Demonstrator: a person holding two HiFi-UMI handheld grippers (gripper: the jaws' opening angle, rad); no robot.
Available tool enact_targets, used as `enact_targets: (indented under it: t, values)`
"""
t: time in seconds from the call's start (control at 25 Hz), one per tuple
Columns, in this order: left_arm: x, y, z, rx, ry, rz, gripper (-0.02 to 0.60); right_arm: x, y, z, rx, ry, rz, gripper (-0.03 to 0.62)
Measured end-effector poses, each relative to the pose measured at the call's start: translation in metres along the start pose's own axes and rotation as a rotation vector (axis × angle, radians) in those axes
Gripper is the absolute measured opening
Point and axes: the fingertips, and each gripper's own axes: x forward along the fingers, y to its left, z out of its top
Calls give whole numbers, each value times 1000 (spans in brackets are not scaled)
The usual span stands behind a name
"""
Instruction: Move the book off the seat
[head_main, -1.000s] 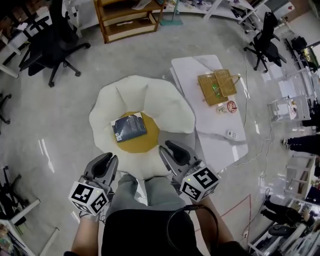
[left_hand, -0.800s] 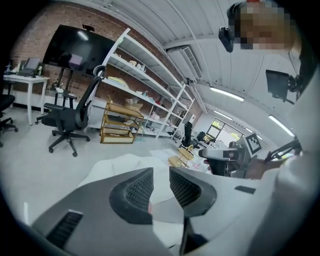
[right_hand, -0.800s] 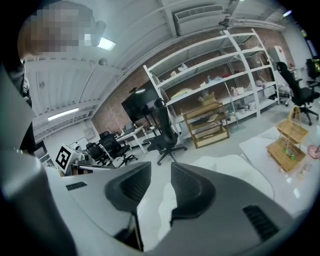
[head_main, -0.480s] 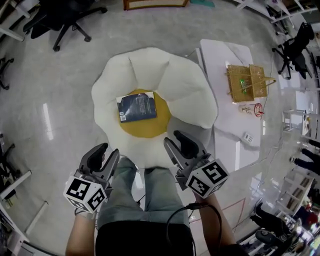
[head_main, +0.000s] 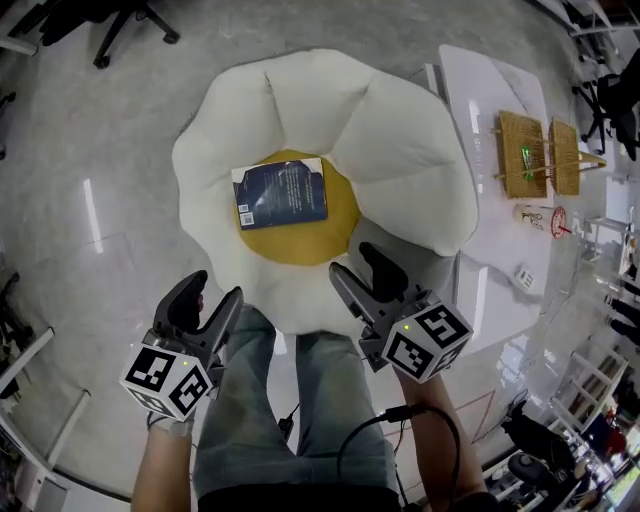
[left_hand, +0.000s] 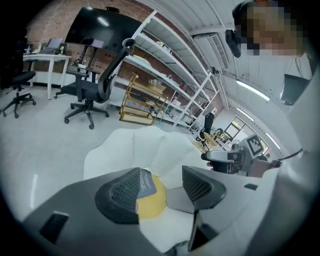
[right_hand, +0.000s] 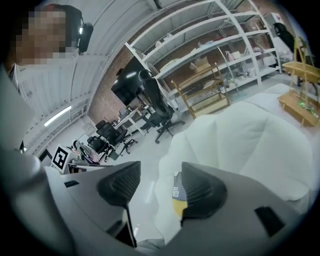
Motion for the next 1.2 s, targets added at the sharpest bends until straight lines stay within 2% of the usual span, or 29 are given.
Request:
enact_targets:
  t: [0.2, 0.44, 0.92, 1.2]
  values:
    - [37, 38, -32, 5, 32, 16, 284, 35, -28, -34, 36, 36, -8, 270]
    - [87, 80, -72, -18, 76, 10, 307, 76, -65, -77, 96, 73, -34, 299]
    - [174, 141, -151, -15, 188, -19, 341, 143, -137, -152, 108, 144, -85, 336]
    - [221, 181, -183, -33, 212, -20, 351, 178, -177, -195, 128, 180, -112, 344]
